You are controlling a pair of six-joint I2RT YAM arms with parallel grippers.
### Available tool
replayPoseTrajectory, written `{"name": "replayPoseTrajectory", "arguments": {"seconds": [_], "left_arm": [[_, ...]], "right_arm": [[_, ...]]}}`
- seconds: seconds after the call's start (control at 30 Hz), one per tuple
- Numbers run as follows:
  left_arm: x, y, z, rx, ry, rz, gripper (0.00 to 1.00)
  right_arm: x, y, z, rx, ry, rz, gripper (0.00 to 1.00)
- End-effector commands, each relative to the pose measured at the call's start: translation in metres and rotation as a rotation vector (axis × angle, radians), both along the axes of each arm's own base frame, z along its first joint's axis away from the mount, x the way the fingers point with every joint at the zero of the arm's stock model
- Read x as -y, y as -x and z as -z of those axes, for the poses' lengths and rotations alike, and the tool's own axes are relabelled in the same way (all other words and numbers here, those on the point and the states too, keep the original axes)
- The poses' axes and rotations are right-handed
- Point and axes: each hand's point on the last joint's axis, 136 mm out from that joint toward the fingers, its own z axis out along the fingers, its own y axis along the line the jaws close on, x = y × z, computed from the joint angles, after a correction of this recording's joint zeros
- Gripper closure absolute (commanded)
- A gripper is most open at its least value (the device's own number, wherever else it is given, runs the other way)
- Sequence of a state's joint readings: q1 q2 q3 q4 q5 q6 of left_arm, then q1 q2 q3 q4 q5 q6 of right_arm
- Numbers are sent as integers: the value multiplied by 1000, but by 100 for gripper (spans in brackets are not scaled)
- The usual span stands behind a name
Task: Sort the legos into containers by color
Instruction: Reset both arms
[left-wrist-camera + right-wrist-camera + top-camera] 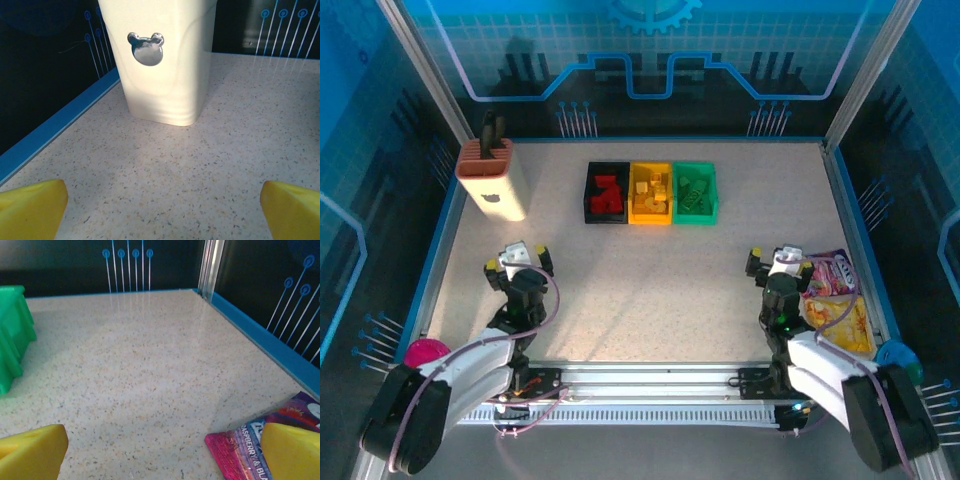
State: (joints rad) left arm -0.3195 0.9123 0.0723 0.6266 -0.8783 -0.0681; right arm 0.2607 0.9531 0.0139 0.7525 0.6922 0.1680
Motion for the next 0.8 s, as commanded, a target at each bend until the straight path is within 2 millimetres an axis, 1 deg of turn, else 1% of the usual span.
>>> {"name": "replayPoseTrajectory", "arguments": {"seconds": [0.0, 0.17, 0.23, 0.37, 0.47, 0.53, 0.63, 0.7, 0.73, 0.77], "left_arm": [[3, -14, -24, 93, 24, 21, 1], [3, -21, -24, 105, 12, 27, 1], [3, -24, -24, 113, 11, 29, 1], [3, -27, -25, 133, 15, 33, 1], [3, -31, -24, 144, 16, 40, 1], [5, -36, -24, 148, 17, 55, 1], [9, -42, -24, 162, 17, 77, 1], [10, -45, -25, 191, 21, 87, 1], [11, -46, -25, 206, 25, 96, 1], [13, -47, -26, 219, 20, 110, 1]], "right_arm": [[-1, -17, -33, 150, -56, 12, 0], [1, -31, -35, 179, -39, 30, 0], [4, -30, -30, 148, -62, 48, 0], [38, -18, -16, 159, -212, 142, 0], [50, -13, -11, 162, -256, 179, 0], [51, -14, -12, 161, -244, 181, 0], [52, -22, -19, 166, -188, 168, 0], [50, -31, -13, 164, -180, 151, 0], [48, -39, -16, 194, -136, 126, 0], [42, -44, -17, 208, -118, 85, 0]]}}
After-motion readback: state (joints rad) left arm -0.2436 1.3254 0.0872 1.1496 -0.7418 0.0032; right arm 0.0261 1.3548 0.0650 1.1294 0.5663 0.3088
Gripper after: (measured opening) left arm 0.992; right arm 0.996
